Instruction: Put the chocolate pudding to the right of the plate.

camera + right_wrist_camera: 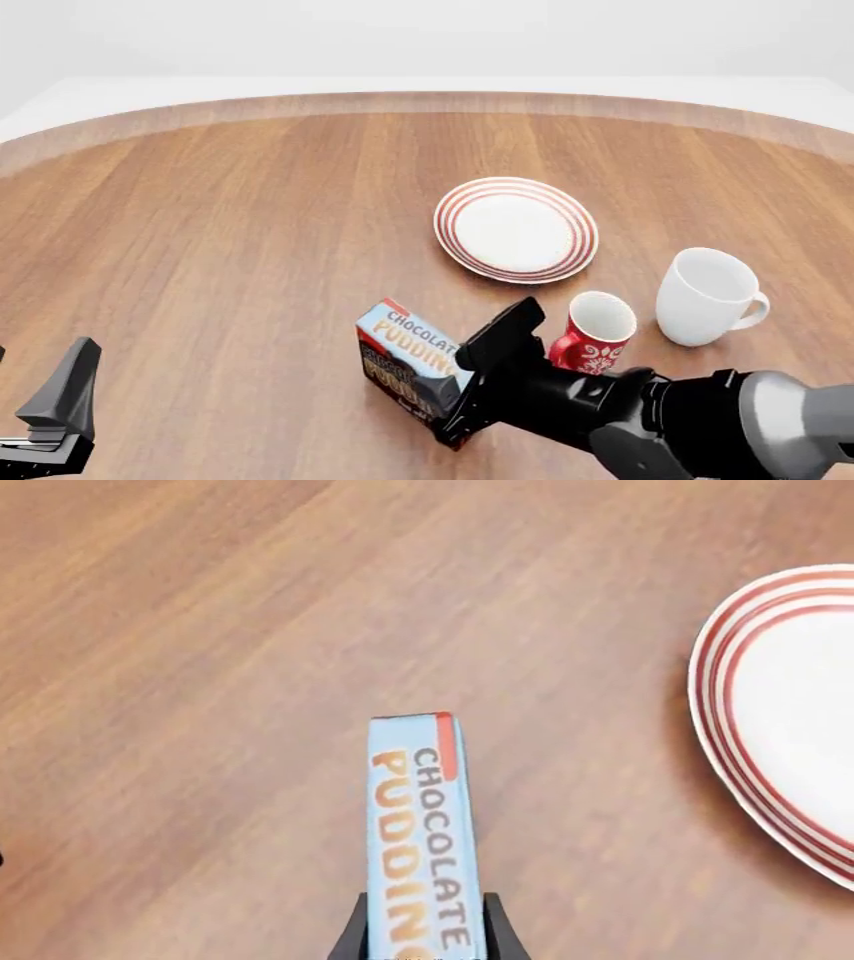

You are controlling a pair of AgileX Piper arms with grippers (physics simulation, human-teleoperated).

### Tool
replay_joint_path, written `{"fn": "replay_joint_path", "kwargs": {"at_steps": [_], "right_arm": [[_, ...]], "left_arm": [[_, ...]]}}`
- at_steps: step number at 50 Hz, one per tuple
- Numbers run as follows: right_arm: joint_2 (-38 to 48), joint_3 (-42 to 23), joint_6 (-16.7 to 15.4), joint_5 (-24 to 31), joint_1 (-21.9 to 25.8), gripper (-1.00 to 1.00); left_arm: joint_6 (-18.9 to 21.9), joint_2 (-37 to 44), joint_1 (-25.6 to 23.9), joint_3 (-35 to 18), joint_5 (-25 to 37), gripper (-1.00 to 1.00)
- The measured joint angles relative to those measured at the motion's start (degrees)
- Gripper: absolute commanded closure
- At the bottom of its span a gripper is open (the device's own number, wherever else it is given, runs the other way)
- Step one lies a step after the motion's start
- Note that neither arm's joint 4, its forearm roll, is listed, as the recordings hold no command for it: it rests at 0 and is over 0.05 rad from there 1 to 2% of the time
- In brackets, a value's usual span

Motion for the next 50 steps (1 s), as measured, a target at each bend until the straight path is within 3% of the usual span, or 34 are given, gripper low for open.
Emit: {"fn": "replay_joint_path", "kwargs": {"at_steps": [24, 50], "right_arm": [[-0.64, 0.49, -1.15, -0.14, -0.74, 1.00], [-7.77, -3.26, -6.47, 9.13, -4.58, 1.00]], "left_arm": [[0.00, 0.00, 0.00, 0.00, 0.00, -1.00], [0.00, 0.00, 0.00, 0.00, 0.00, -1.00]]}}
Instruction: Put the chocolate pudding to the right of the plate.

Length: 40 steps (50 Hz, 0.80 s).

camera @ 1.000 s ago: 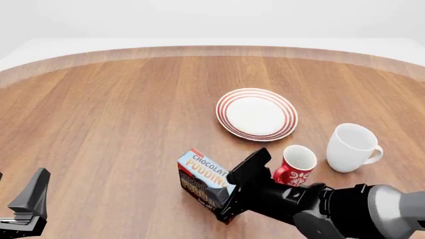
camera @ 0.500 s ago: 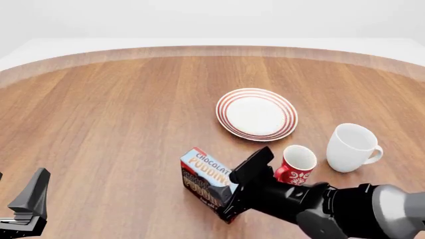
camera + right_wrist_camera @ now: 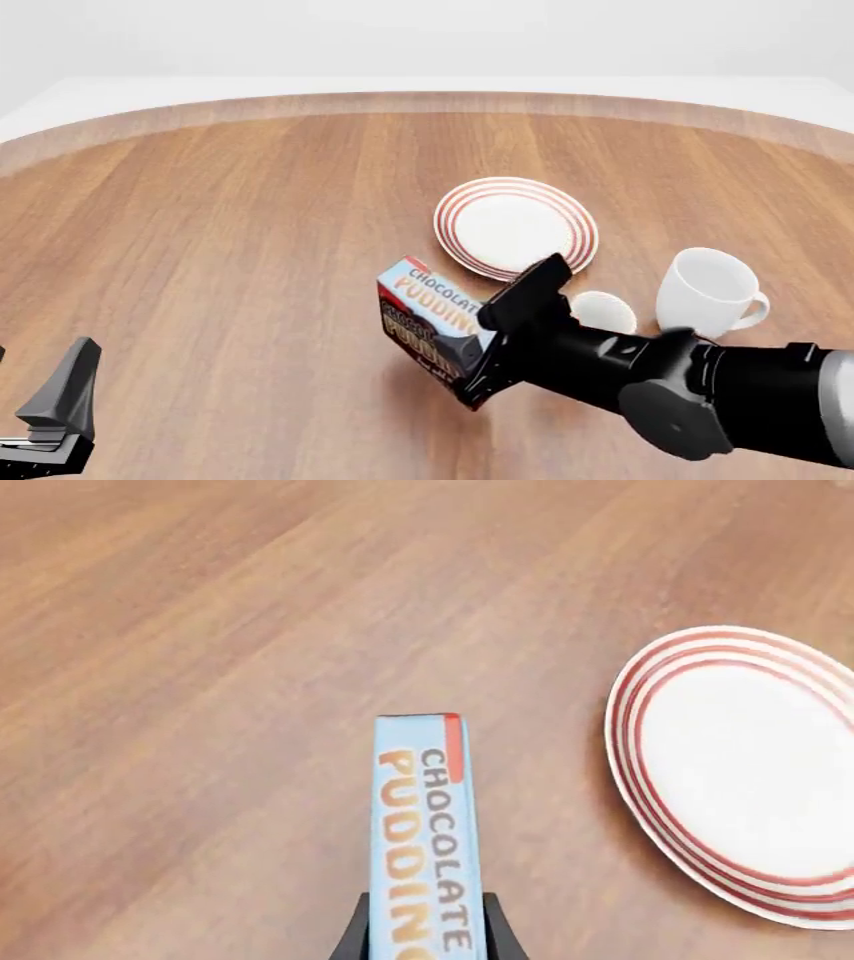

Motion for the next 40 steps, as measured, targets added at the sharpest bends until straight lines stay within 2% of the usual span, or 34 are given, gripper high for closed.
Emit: {"fn": "replay_joint_path", "kwargs": {"at_steps": [20, 40], "right_arm": [[-5.28, -9.40, -6.42, 11.96, -4.01, 1.00], [-5.59, -17.64, -10.17, 18.28, -8.92, 1.00]], "left_arm": [[0.00, 0.00, 0.00, 0.00, 0.00, -1.00], [0.00, 0.00, 0.00, 0.00, 0.00, -1.00]]}}
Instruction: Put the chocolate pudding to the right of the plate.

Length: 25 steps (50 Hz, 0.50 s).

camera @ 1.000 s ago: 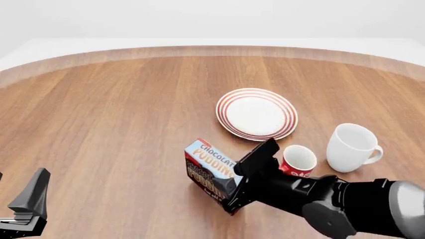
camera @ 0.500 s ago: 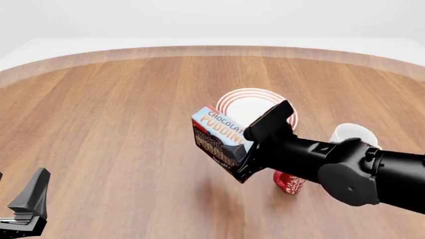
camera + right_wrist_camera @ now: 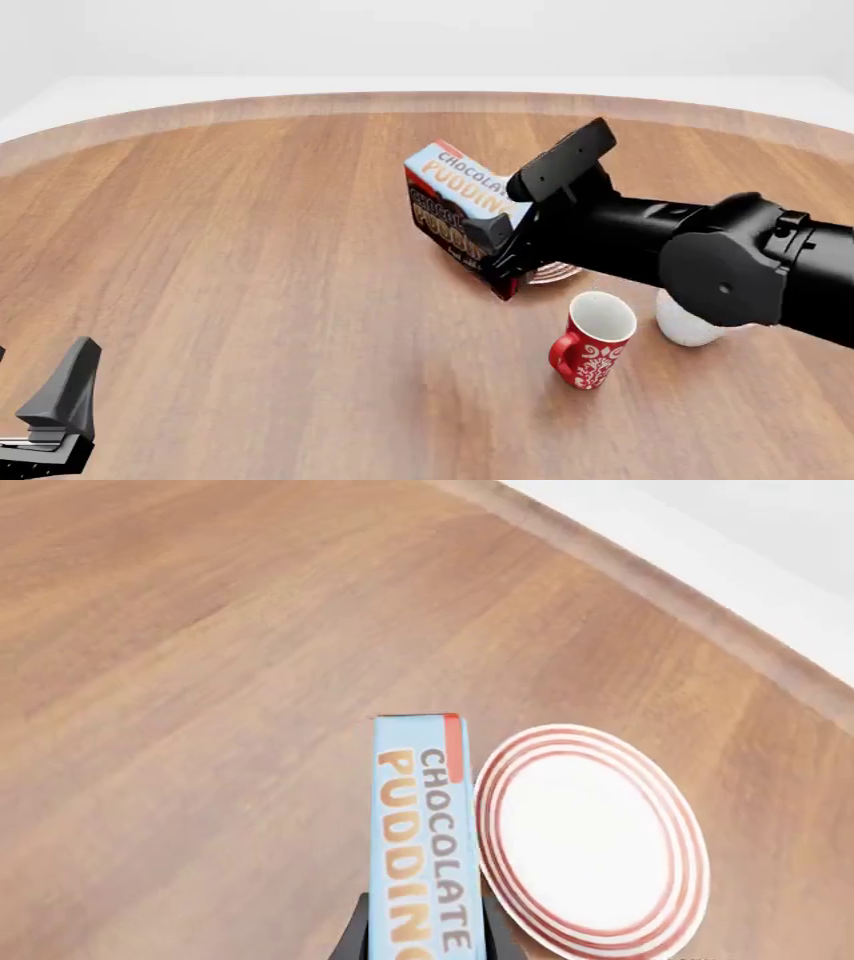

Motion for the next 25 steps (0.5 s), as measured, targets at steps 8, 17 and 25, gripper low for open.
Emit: {"fn": "replay_joint_path", "kwargs": {"at_steps": [8, 17, 25], "right_arm": [[0.53, -3.06, -0.96, 1.77, -2.61, 1.00], [1.17, -6.06, -1.33, 2.93, -5.72, 1.00], [1.88, -8.14, -1.89, 3.27, -10.27, 1.00]], "left_arm": [[0.00, 0.00, 0.00, 0.00, 0.00, -1.00], [0.00, 0.00, 0.00, 0.00, 0.00, -1.00], [0.00, 0.00, 0.00, 0.00, 0.00, -1.00]]}}
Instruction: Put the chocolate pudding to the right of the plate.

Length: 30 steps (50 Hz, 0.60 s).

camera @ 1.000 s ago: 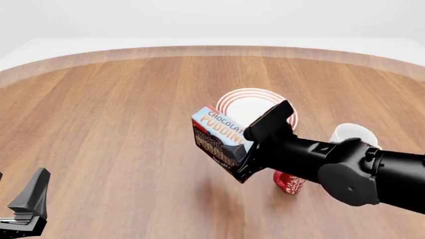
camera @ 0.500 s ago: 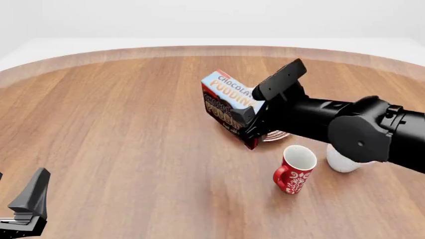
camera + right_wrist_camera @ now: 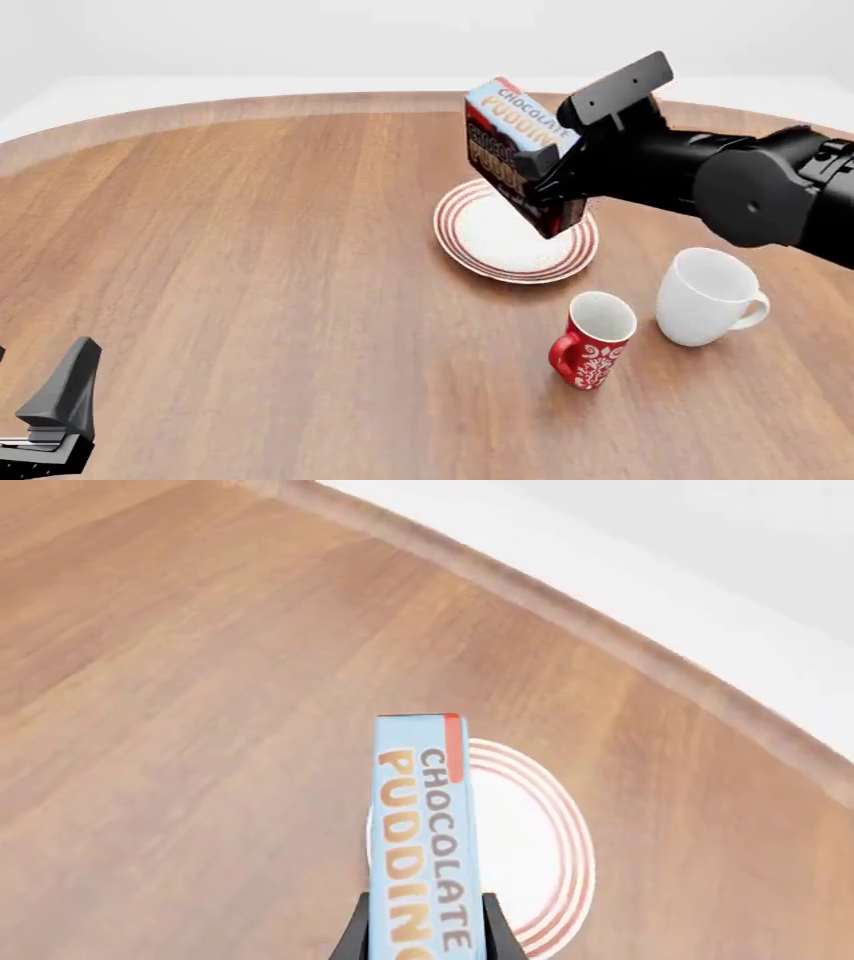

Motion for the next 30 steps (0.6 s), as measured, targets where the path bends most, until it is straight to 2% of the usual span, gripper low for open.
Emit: {"fn": "replay_joint_path", "kwargs": {"at_steps": [13, 30], "right_arm": [[1.63, -2.55, 0.62, -0.21, -6.36, 1.00], [7.45, -5.16, 1.13, -3.09, -14.45, 1.00]], "left_arm": [[0.00, 0.00, 0.00, 0.00, 0.00, -1.00], [0.00, 0.00, 0.00, 0.00, 0.00, -1.00]]}}
